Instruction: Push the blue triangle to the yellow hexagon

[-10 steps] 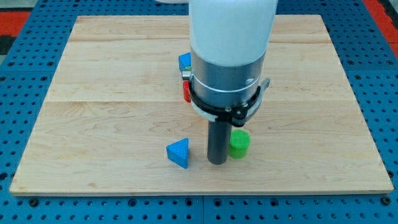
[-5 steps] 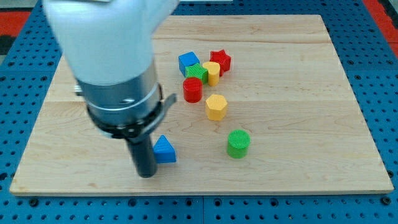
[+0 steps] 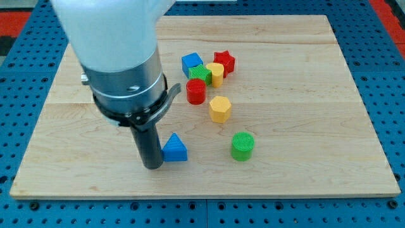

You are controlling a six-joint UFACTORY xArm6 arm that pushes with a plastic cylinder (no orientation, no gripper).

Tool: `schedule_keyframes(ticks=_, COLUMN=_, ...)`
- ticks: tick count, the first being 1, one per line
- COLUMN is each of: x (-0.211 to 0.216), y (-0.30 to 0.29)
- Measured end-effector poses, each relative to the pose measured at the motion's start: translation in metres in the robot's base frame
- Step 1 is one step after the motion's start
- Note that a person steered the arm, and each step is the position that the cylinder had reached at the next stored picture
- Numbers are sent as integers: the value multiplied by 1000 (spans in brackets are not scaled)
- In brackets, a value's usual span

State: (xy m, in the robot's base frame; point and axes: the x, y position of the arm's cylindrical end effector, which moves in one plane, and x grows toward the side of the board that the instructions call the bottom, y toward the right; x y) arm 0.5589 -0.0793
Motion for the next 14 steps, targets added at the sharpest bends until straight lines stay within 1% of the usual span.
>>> schedule_keyframes(ticks=2, x=-29, y=38)
schedule_keyframes(ticks=5, x=5, y=28)
schedule_keyframes(ticks=6, x=8, y=41)
schedule_keyframes(ticks=7, x=-4, y=54)
schedule_keyframes(ticks=9, x=-38, y=54)
schedule_keyframes(ticks=10, x=-46, y=54)
schedule_keyframes(ticks=11, x=-43, y=51)
schedule_keyframes(ticks=12, x=-20, y=53)
schedule_keyframes(ticks=13, x=-6, y=66)
schedule_keyframes(ticks=14, x=-15, y=76)
